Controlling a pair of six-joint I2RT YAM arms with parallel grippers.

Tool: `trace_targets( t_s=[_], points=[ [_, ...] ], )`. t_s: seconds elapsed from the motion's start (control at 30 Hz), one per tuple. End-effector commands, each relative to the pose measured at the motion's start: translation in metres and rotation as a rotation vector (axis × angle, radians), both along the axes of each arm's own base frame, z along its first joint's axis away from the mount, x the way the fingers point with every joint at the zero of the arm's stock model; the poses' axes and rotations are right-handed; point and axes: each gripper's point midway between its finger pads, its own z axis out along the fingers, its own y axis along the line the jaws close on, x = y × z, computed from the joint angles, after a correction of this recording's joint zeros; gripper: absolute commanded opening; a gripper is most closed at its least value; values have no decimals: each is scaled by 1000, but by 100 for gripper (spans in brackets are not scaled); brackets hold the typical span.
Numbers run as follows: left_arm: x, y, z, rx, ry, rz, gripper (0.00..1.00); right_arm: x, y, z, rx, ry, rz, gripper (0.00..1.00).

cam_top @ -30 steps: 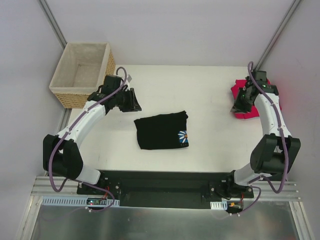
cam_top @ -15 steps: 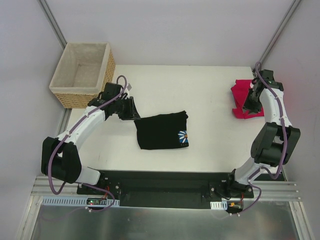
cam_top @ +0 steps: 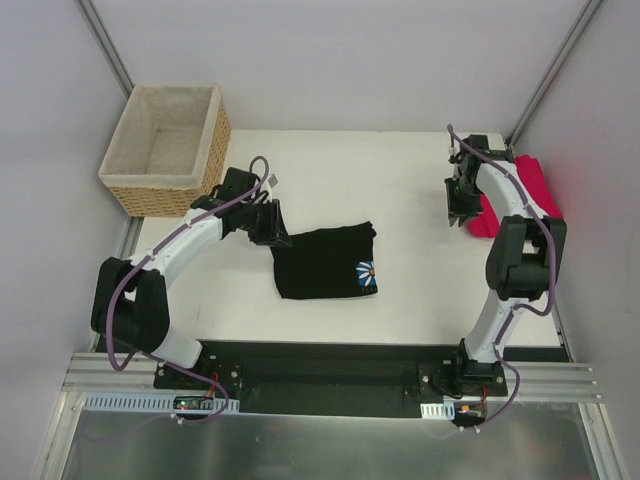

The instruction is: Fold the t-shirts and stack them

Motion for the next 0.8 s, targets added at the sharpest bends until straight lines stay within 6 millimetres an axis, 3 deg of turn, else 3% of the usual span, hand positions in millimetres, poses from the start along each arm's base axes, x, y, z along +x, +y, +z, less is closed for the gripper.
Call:
trace_targets(
  t_s=[0.0,0.1,0.23,0.47,0.77],
  points=[
    [8,-14,18,-44,-40,-15,23,13,-31,9,-198,20,40,28],
    [9,-14,13,-41,-26,-13,23,21,-51,7,-312,32,21,26],
    [10,-16,7,-42,-8,-14,23,42,-58,1,-463,32,94,24],
    [19,-19,-5,-30,23,-20,23,83,-43,-16,-486,-32,192,23],
    [35,-26,-15,-27,47,-26,23,107,-55,-43,-573,18,224,21]
  ],
)
